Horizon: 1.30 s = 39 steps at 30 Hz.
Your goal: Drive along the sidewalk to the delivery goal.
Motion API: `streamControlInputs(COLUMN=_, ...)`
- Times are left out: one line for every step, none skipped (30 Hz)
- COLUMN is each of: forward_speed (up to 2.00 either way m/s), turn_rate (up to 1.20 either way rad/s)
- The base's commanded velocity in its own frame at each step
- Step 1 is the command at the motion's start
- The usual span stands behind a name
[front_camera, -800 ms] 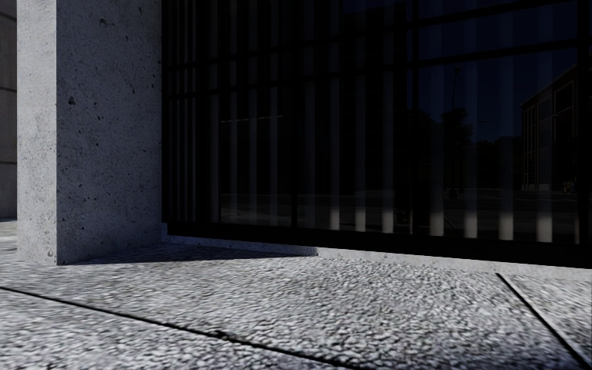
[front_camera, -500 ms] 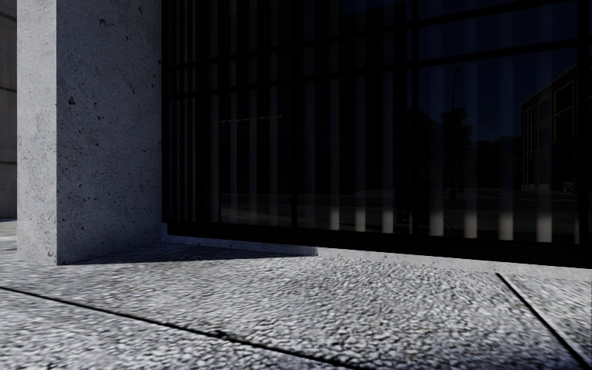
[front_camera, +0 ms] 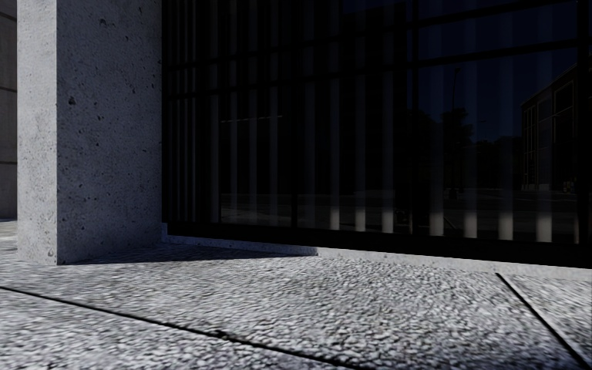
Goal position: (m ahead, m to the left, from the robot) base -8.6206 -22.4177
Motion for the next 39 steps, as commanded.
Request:
streamControlInputs(forward_speed=0.0, turn_rate=0.0)
streamControlInputs(forward_speed=0.0, turn_rate=0.0)
streamControlInputs(forward_speed=0.0, turn_rate=0.0)
streamControlInputs(forward_speed=0.0, turn_rate=0.0)
streamControlInputs(forward_speed=0.0, turn_rate=0.0)
streamControlInputs(forward_speed=0.0, turn_rate=0.0)
streamControlInputs(forward_speed=0.0, turn_rate=-0.17)
streamControlInputs(forward_speed=0.22, turn_rate=-0.4)
streamControlInputs(forward_speed=0.22, turn_rate=-0.4)
streamControlInputs(forward_speed=0.5, turn_rate=-0.53)
streamControlInputs(forward_speed=0.73, turn_rate=-0.57)
streamControlInputs(forward_speed=0.89, turn_rate=-0.59)
streamControlInputs(forward_speed=0.89, turn_rate=-0.59)
streamControlInputs(forward_speed=1.06, turn_rate=-0.6)
streamControlInputs(forward_speed=1.17, turn_rate=-0.61)
streamControlInputs(forward_speed=1.21, turn_rate=-0.62)
streamControlInputs(forward_speed=1.21, turn_rate=-0.62)
streamControlInputs(forward_speed=1.22, turn_rate=-0.67)
streamControlInputs(forward_speed=1.22, turn_rate=-0.76)
streamControlInputs(forward_speed=1.22, turn_rate=-0.81)
streamControlInputs(forward_speed=1.22, turn_rate=-0.81)
streamControlInputs(forward_speed=1.22, turn_rate=-0.82)
streamControlInputs(forward_speed=1.22, turn_rate=-0.82)
streamControlInputs(forward_speed=1.22, turn_rate=-0.82)
streamControlInputs(forward_speed=1.22, turn_rate=-0.82)
streamControlInputs(forward_speed=1.22, turn_rate=-0.82)
streamControlInputs(forward_speed=1.22, turn_rate=-0.82)
streamControlInputs(forward_speed=1.22, turn_rate=-0.83)
streamControlInputs(forward_speed=1.22, turn_rate=-0.83)
streamControlInputs(forward_speed=1.23, turn_rate=-0.85)
streamControlInputs(forward_speed=1.23, turn_rate=-0.87)
streamControlInputs(forward_speed=1.24, turn_rate=-0.9)
streamControlInputs(forward_speed=1.24, turn_rate=-0.92)
streamControlInputs(forward_speed=1.24, turn_rate=-0.92)
streamControlInputs(forward_speed=1.24, turn_rate=-0.93)
streamControlInputs(forward_speed=1.24, turn_rate=-0.94)
streamControlInputs(forward_speed=1.24, turn_rate=-0.97)
streamControlInputs(forward_speed=1.24, turn_rate=-0.97)
streamControlInputs(forward_speed=1.24, turn_rate=-1.02)
